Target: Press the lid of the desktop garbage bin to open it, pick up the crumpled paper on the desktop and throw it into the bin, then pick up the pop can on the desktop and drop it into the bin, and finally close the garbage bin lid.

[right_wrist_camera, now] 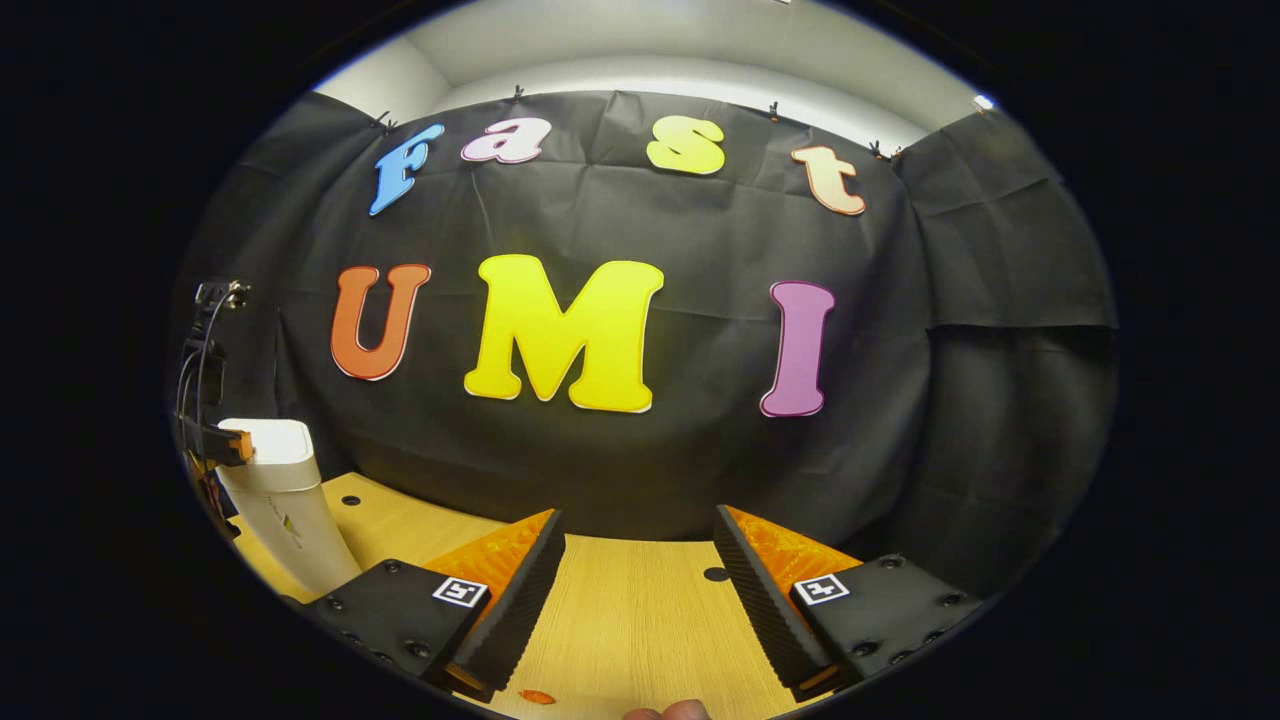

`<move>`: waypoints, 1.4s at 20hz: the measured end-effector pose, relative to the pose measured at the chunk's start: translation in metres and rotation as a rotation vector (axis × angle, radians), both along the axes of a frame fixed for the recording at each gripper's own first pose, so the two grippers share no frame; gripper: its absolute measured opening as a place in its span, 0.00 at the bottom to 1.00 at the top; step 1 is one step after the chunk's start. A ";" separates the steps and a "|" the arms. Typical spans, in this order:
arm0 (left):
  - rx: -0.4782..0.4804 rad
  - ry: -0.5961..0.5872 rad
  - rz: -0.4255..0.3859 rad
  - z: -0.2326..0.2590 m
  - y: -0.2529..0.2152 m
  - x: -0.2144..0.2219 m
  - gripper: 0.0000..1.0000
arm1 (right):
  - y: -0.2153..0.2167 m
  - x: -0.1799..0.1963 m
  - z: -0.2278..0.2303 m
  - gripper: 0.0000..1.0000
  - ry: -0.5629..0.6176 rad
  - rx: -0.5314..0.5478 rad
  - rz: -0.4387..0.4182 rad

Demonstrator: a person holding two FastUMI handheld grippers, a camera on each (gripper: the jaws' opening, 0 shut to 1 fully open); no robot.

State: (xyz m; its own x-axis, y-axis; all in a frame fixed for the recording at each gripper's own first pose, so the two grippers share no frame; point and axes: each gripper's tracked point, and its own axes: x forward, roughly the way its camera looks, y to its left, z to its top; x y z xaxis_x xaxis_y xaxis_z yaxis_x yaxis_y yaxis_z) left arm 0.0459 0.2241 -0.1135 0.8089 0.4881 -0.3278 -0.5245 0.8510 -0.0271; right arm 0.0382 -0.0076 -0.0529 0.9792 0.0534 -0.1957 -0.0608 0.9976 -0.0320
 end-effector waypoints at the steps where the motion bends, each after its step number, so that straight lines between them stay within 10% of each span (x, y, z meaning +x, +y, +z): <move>1: 0.011 -0.007 -0.017 0.005 -0.001 0.000 0.10 | 0.000 0.000 0.002 0.95 -0.005 -0.002 0.001; 10: 0.118 -0.179 -0.114 0.087 -0.025 0.002 0.16 | 0.003 -0.003 0.010 0.95 -0.032 0.007 -0.001; 15: 0.105 -0.239 -0.209 0.100 -0.051 0.002 0.69 | 0.007 -0.008 0.008 0.95 -0.037 0.018 0.013; 21: 0.082 -0.277 -0.297 0.104 -0.089 -0.016 1.00 | 0.011 -0.017 -0.002 0.95 -0.029 0.034 0.054; 28: 0.039 -0.202 -0.355 0.068 -0.125 -0.041 1.00 | 0.019 -0.033 -0.047 0.95 0.072 0.003 0.147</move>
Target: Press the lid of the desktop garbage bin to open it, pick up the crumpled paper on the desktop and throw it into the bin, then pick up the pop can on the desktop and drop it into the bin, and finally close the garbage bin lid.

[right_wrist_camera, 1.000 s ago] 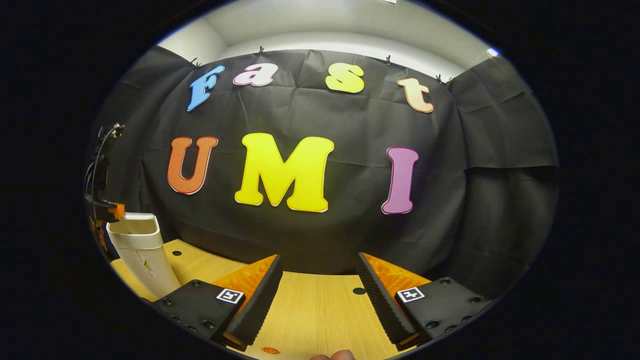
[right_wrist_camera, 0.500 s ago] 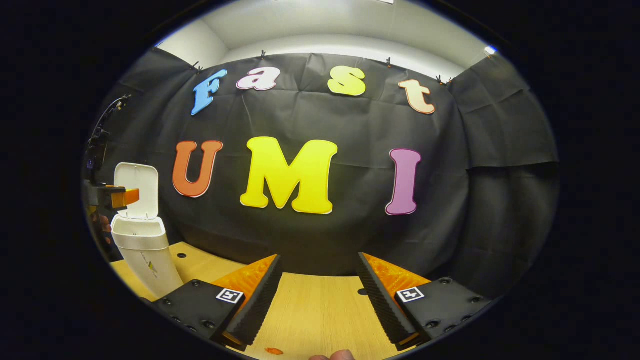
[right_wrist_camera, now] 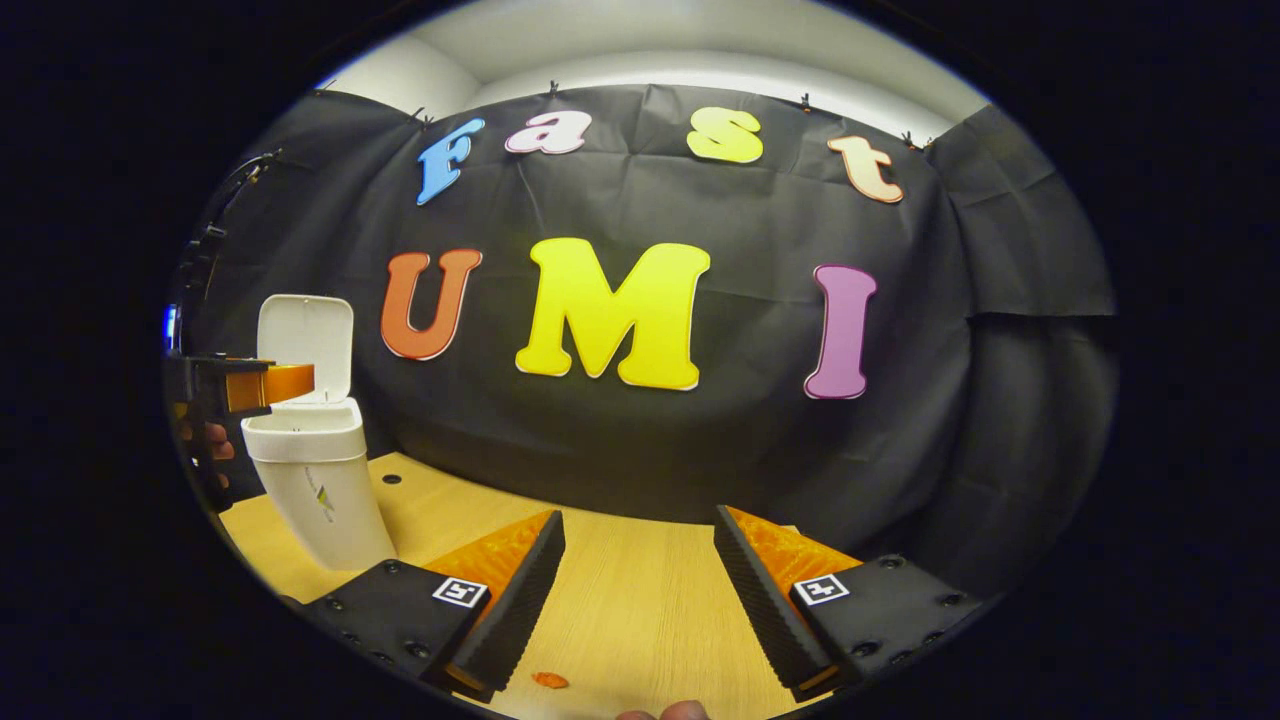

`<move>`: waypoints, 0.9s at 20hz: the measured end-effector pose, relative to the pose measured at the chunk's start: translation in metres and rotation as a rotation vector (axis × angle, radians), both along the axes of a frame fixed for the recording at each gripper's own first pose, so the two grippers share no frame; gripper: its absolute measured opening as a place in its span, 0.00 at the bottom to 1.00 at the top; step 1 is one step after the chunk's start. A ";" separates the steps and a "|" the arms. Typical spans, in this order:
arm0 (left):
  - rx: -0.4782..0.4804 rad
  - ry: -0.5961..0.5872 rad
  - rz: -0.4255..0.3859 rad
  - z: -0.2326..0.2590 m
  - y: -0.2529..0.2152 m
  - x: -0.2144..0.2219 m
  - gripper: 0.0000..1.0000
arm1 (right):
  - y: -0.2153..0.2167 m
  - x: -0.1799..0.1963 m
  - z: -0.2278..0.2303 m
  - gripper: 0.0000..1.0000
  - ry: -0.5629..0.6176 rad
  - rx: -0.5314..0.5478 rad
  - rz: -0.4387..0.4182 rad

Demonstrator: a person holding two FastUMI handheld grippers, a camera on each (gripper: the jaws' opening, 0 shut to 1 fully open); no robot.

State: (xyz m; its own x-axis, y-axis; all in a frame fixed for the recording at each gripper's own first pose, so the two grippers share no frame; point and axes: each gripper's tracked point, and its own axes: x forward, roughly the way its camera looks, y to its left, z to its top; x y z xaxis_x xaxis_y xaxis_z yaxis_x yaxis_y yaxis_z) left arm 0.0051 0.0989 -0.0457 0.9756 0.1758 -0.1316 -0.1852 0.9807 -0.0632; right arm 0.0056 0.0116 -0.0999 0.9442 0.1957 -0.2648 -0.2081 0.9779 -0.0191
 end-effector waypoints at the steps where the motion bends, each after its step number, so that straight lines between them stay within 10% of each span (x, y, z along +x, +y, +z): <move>1: 0.000 0.019 -0.003 -0.007 -0.003 -0.004 1.00 | 0.001 -0.003 -0.009 0.95 0.014 -0.001 0.014; 18: 0.030 0.179 0.010 -0.056 -0.027 -0.071 1.00 | 0.050 -0.084 -0.224 0.95 0.535 -0.107 0.378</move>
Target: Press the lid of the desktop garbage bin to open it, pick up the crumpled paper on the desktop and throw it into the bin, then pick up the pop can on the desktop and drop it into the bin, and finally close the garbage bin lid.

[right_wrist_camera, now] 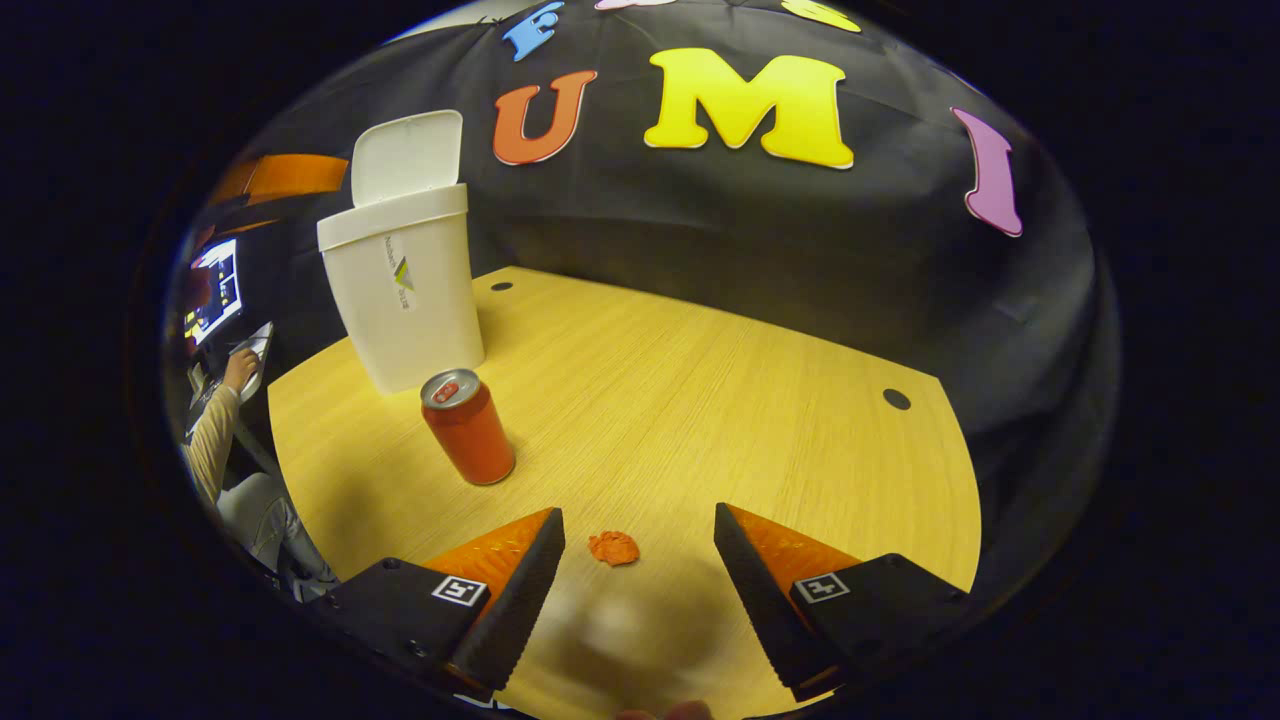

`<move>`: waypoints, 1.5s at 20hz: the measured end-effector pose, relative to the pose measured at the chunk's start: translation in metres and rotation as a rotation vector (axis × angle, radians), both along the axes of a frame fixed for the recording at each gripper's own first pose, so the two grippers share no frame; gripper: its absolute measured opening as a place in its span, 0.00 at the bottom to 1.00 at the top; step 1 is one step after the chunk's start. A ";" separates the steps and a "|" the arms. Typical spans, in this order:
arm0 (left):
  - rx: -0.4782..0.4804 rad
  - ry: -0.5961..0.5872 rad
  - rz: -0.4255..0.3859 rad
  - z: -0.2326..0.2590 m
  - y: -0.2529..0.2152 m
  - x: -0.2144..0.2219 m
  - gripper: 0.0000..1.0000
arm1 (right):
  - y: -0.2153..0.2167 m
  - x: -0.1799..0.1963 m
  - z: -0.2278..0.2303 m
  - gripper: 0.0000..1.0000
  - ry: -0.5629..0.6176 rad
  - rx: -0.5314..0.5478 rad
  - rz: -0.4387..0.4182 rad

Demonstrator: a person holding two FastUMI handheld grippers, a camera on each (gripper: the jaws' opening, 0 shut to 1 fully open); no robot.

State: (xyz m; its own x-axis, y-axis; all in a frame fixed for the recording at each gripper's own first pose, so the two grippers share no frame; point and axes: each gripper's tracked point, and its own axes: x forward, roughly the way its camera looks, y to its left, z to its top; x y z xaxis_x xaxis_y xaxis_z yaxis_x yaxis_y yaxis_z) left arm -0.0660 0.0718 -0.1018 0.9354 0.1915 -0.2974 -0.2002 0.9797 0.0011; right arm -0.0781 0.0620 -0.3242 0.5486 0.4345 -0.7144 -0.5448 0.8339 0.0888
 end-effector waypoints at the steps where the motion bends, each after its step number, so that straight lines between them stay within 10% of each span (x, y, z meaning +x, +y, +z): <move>1: 0.002 0.009 0.008 -0.001 0.001 -0.005 1.00 | 0.004 -0.003 -0.011 0.95 0.018 -0.011 0.019; 14: 0.024 0.069 0.128 -0.010 0.017 -0.031 1.00 | 0.021 -0.003 -0.090 0.95 0.192 -0.112 0.117; 21: -0.001 0.075 0.174 -0.011 0.007 -0.022 1.00 | 0.023 -0.007 -0.092 0.53 0.222 -0.071 0.157; 24: -0.019 0.079 0.182 -0.012 0.003 -0.021 1.00 | 0.019 -0.002 -0.092 0.52 0.215 -0.072 0.164; 25: -0.021 0.081 0.185 -0.013 0.004 -0.022 1.00 | 0.018 -0.004 -0.092 0.29 0.224 -0.068 0.158; 30: -0.027 0.074 0.195 -0.011 0.016 -0.027 1.00 | 0.014 -0.001 -0.083 0.15 0.248 -0.076 0.110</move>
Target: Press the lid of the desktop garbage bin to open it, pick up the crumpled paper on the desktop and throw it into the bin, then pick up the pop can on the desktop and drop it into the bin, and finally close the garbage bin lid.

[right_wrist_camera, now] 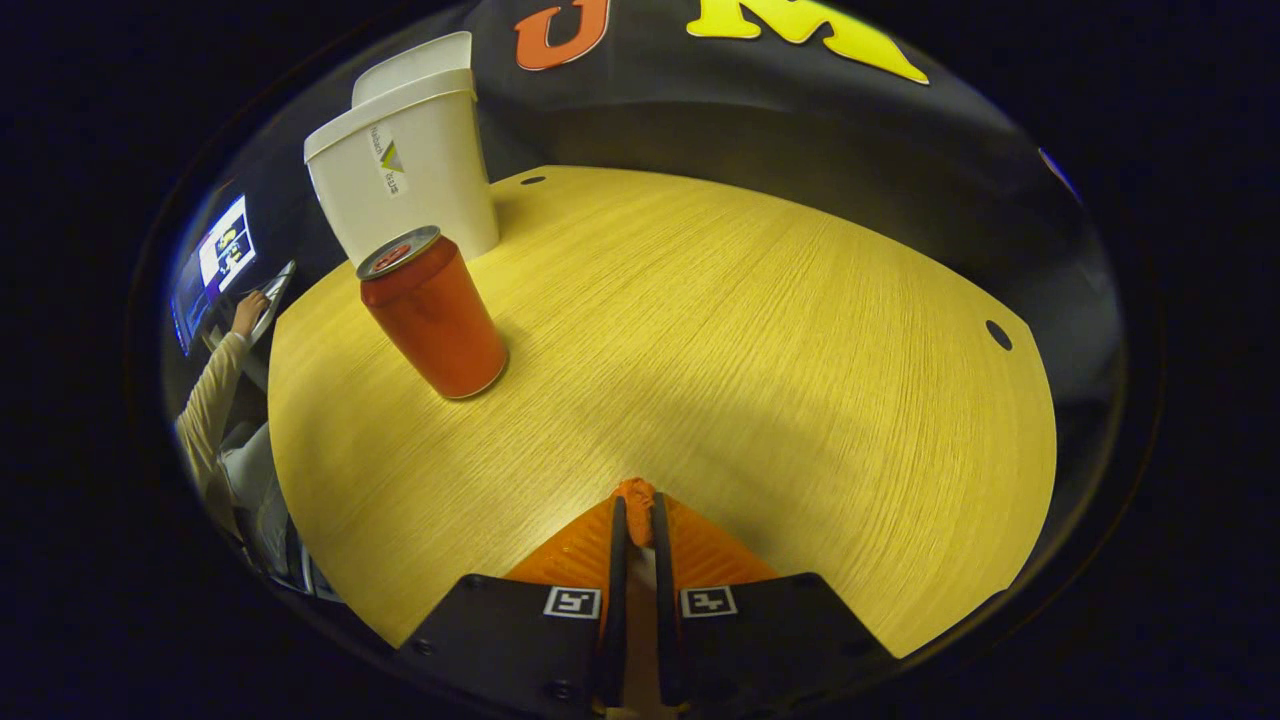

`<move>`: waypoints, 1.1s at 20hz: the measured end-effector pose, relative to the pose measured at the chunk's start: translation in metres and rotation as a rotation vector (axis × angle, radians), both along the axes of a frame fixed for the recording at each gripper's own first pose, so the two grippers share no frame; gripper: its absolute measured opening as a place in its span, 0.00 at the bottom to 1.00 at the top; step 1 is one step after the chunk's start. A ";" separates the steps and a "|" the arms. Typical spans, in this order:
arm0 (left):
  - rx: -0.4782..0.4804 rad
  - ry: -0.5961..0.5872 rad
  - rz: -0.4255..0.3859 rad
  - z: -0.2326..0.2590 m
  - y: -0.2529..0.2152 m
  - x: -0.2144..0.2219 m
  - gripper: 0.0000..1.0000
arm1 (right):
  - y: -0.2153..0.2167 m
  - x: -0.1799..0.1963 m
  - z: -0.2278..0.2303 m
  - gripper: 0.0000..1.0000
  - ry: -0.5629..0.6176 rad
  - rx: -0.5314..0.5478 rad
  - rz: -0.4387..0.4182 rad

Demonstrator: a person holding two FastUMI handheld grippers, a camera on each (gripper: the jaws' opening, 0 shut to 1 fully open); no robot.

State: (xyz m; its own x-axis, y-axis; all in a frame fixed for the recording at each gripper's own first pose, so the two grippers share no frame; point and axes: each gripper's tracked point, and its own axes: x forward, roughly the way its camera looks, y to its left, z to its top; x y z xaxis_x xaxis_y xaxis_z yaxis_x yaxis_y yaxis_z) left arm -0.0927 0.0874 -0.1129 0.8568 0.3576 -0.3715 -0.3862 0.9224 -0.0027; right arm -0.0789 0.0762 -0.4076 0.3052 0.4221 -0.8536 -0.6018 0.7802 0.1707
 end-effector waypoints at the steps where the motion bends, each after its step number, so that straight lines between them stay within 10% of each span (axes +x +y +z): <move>1: 0.003 -0.002 0.001 0.000 0.005 -0.002 1.00 | 0.001 0.003 0.009 0.14 -0.011 0.006 -0.010; 22: 0.011 -0.066 -0.024 -0.007 0.078 -0.003 1.00 | 0.167 0.083 0.310 0.14 -0.467 0.366 0.082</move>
